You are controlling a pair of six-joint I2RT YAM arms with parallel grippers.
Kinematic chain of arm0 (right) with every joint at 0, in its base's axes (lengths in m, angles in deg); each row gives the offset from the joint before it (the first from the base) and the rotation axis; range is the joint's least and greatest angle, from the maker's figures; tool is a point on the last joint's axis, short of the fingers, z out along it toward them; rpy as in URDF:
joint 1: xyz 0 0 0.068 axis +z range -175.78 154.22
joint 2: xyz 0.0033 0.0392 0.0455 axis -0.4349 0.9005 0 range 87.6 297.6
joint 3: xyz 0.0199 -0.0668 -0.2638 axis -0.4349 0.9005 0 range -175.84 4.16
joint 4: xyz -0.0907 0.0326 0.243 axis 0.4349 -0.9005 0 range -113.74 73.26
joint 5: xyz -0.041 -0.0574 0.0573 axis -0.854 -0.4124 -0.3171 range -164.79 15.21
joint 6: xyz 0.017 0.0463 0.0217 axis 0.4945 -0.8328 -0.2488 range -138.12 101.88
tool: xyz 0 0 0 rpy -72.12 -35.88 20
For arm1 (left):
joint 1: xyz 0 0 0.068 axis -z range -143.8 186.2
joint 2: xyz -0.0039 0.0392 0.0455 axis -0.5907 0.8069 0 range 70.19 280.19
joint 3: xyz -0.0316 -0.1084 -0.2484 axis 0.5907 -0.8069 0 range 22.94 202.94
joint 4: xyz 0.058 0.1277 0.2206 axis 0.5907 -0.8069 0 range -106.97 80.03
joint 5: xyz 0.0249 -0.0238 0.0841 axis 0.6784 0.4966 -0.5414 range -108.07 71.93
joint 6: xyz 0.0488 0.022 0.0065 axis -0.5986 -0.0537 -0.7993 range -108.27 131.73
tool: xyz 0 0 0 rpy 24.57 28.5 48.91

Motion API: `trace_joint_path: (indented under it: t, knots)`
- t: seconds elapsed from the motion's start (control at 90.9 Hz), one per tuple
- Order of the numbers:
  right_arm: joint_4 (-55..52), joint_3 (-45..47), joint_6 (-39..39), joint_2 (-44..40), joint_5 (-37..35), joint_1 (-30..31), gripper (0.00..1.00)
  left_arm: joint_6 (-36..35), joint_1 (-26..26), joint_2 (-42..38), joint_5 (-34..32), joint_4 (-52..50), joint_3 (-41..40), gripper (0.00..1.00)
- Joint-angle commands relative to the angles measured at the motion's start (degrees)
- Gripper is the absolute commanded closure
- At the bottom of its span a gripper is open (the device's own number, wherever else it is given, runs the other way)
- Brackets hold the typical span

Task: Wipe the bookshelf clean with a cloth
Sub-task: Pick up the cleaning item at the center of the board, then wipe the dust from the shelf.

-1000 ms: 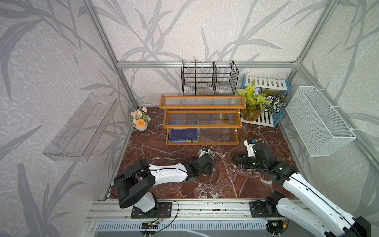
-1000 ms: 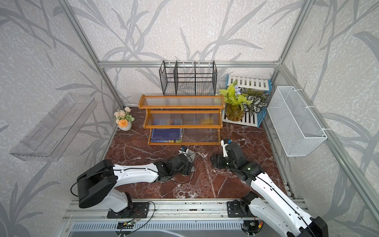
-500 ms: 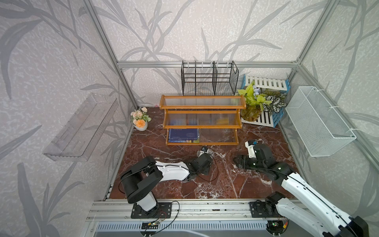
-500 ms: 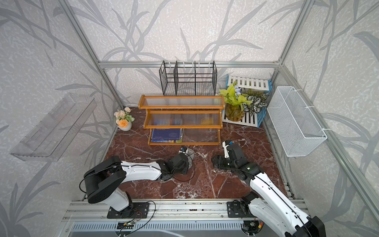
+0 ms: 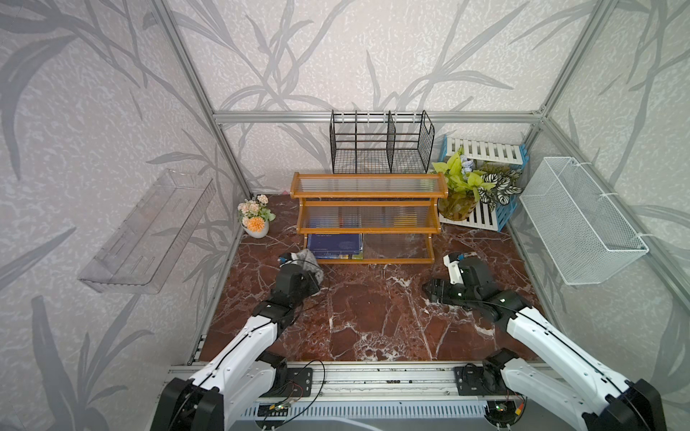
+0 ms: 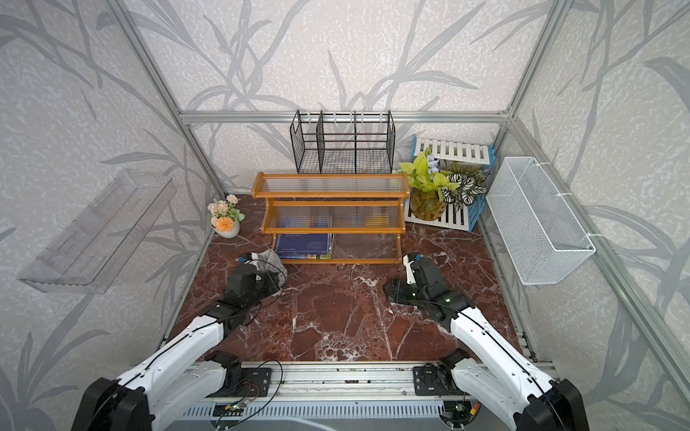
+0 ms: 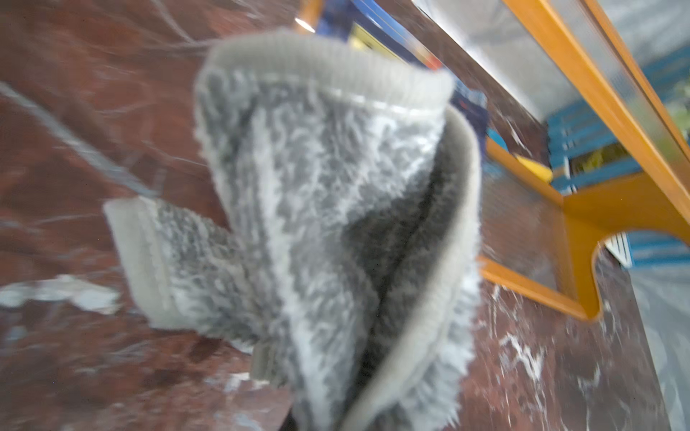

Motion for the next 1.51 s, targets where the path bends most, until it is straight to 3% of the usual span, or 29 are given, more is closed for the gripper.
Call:
trace_joint_path:
  t: [0.0,0.242,0.374,0.451,0.66,1.045,1.275,1.495]
  knots:
    - [0.7,-1.3,0.8,0.7,1.2,-0.3,0.2,-1.2,-9.8,1.4,8.3,0.8,-0.4,0.97]
    - [-0.6,-2.1,2.2,-0.3,1.2,-1.0,0.17,-11.0,-18.6,14.5,9.8,6.4,7.4,0.94]
    - [0.4,-0.9,1.8,-1.0,1.6,-1.5,0.16,-9.3,-26.7,26.3,23.8,13.4,9.8,0.95]
    - [0.8,-0.6,1.7,-0.9,1.8,-1.9,0.15,-6.4,-28.7,32.5,29.5,19.7,10.0,0.96]
    - [1.7,-0.3,2.0,0.3,2.3,-3.1,0.14,-2.8,-27.8,41.6,32.8,25.6,13.6,0.97]
    - [3.1,-3.7,1.8,8.7,3.8,-3.7,0.14,-4.1,-23.1,56.1,33.3,21.5,27.0,0.96]
    - [2.6,-5.5,1.8,11.0,3.7,-3.7,0.13,-3.5,-22.6,62.3,34.4,21.0,34.5,0.96]
    - [0.8,-7.3,2.0,11.6,3.9,-3.7,0.13,-2.1,-18.7,66.4,36.0,20.8,41.8,0.96]
